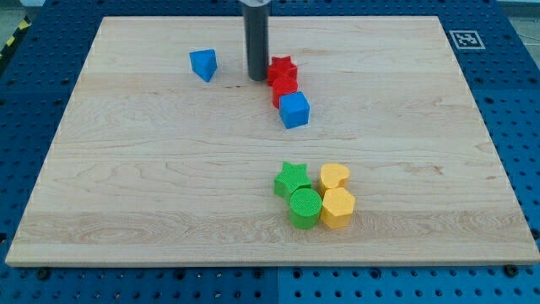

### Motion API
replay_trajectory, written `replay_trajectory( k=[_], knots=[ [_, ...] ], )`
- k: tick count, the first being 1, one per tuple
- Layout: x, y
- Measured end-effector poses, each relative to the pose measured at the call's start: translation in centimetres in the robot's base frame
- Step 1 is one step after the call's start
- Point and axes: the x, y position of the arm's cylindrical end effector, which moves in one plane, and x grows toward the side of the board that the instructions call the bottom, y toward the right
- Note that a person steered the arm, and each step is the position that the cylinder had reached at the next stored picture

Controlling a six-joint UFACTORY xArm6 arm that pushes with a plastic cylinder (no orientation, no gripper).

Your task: Place the red star towards the top right of the red circle

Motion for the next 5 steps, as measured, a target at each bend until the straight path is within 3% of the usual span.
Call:
replay_trajectory(
  k=[2, 4, 5],
  knots=[
    [-1.7, 1.3],
    [-7.0, 2.7],
    [-7.3, 7.4]
  ],
)
